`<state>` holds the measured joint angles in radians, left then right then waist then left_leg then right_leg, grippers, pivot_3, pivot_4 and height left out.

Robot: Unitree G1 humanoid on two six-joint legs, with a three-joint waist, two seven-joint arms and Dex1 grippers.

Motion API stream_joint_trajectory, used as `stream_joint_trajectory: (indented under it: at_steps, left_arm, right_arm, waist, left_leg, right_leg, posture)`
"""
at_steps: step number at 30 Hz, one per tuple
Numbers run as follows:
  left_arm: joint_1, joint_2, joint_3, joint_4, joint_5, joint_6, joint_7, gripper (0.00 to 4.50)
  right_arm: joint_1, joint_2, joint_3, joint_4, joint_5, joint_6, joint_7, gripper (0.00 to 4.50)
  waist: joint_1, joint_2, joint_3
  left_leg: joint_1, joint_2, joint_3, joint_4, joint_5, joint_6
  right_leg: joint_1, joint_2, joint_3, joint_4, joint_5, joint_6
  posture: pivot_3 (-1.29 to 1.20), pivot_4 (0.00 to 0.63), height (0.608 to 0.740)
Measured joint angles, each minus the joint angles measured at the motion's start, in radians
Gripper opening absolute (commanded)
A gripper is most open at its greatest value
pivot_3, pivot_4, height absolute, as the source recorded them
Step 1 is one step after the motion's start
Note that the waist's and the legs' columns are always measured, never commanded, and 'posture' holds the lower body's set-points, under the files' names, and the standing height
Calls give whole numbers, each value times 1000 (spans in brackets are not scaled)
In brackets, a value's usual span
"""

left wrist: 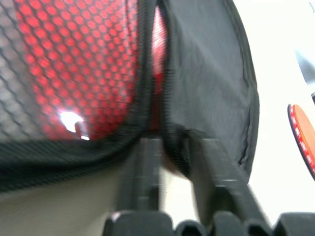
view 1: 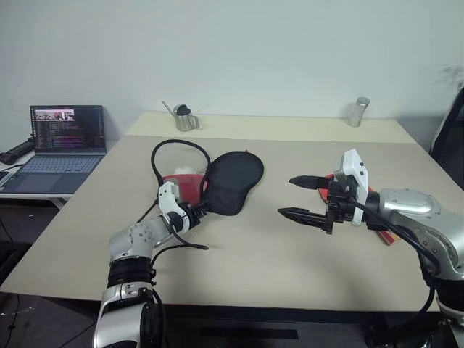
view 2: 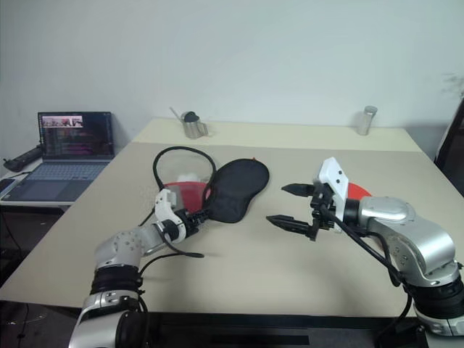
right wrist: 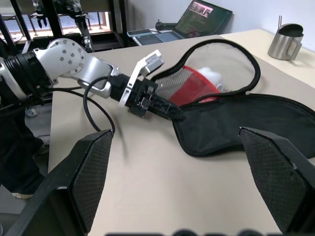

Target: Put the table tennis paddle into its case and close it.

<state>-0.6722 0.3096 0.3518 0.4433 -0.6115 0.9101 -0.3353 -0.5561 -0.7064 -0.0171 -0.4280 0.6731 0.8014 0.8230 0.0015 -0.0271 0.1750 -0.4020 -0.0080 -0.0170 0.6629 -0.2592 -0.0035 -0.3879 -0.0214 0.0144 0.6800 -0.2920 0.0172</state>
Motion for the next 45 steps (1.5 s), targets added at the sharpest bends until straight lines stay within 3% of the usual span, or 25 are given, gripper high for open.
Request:
stream_joint_trajectory:
  at_steps: [10, 18, 24, 27, 33, 38, 45]
  left_arm:
    - [-1, -8, -227, -55, 64, -1, -170, 14]
    - [8, 0, -317, -95, 124, -41, -242, 14]
    - [79, 48, -376, -223, 188, -117, -279, 2130]
    - [167, 123, -406, -355, 213, -156, -316, 3115]
    - [317, 222, -323, -497, 164, -219, -417, 3115]
    - [260, 275, -206, -532, 120, -266, -433, 3115]
    - [171, 375, -151, -512, 100, -290, -503, 3115]
  right_arm:
    - [7, 3, 0, 1, -3, -12, 2, 4500]
    - [35, 3, -2, -1, -3, -19, -17, 4500]
    - [39, 4, -5, -9, 12, -9, -41, 4500]
    - [39, 7, -11, -10, 20, 3, -58, 4500]
    - [42, 45, -41, -1, 36, 49, -127, 4500]
    - [42, 94, -34, 25, 22, 64, -181, 4500]
    - [31, 208, 39, 70, -14, 80, -261, 4500]
  waist:
    - [0, 0, 0]
    - [-2, 0, 0]
    - [-2, 0, 0]
    - [-8, 0, 0]
    - [-3, 0, 1]
    - [0, -1, 1]
    - [-9, 0, 2]
  left_leg:
    - [0, 0, 0, 0, 0, 0]
    - [0, 0, 0, 0, 0, 0]
    - [0, 0, 0, 0, 0, 0]
    - [0, 1, 1, -1, 0, 0]
    - [0, 1, 0, -1, 0, 0]
    - [0, 0, 0, -1, 0, 0]
    - [0, 1, 1, -2, 0, 0]
  right_leg:
    - [0, 0, 0, 0, 0, 0]
    - [0, 0, 1, 0, 0, 0]
    - [0, 0, 1, 0, 0, 0]
    - [-1, 0, 2, 0, 0, 0]
    - [-1, 0, 0, 0, -1, -1]
    - [0, -1, 0, -1, -1, -1]
    - [-1, 0, 0, 0, -1, -1]
  posture:
    - [0, 150, 740]
    - [0, 150, 740]
    - [0, 150, 740]
    - [0, 150, 740]
    - [0, 150, 740]
    - [0, 150, 740]
    - [0, 150, 740]
